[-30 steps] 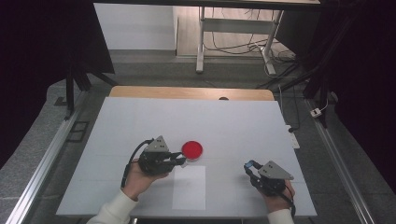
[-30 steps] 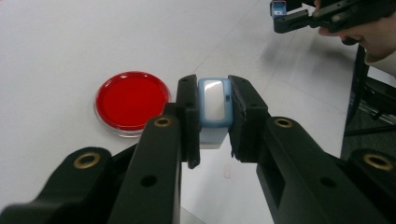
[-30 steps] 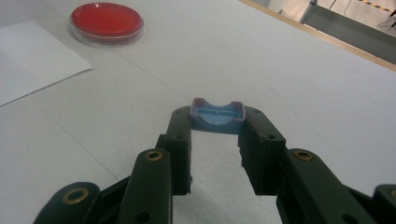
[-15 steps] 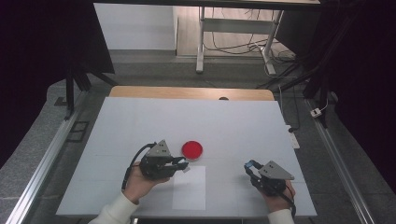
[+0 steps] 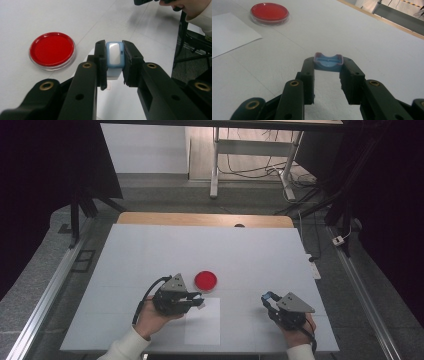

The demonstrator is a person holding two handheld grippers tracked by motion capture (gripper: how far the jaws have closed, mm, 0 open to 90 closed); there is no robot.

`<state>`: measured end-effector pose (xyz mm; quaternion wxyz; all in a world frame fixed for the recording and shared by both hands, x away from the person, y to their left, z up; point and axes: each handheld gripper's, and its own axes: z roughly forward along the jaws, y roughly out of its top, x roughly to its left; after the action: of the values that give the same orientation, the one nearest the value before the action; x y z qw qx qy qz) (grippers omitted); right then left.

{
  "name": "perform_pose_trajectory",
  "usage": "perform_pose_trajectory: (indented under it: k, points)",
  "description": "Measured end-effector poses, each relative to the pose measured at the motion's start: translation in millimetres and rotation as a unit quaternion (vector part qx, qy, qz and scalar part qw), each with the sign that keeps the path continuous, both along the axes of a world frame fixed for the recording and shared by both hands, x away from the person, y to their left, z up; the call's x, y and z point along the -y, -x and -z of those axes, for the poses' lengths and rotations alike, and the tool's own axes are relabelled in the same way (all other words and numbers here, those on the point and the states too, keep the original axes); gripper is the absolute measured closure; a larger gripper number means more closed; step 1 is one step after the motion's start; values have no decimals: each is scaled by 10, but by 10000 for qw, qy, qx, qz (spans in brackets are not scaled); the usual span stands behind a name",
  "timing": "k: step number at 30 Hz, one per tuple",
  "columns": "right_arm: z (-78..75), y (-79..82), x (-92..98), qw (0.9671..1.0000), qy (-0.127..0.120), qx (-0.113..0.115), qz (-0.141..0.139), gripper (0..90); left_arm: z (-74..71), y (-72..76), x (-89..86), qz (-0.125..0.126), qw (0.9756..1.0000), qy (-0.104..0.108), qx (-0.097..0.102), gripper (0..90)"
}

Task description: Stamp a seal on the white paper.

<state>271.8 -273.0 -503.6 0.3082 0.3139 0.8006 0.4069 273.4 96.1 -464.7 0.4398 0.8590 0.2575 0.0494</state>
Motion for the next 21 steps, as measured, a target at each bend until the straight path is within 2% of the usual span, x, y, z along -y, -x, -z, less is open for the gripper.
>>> perform_pose_trajectory:
  k: [8, 17, 21]
  points:
    - [-4, 2, 4, 10000, 18, -13, 9, 649, 62, 15, 80, 100, 9997, -205, -30, 751]
    - [-5, 3, 5, 10000, 21, -15, 1, 649, 120, 9, 114, 128, 9995, -280, -99, 751]
    - [-2, 1, 5, 10000, 19, -17, 1, 649, 155, 5, 137, 139, 9991, -382, -82, 751]
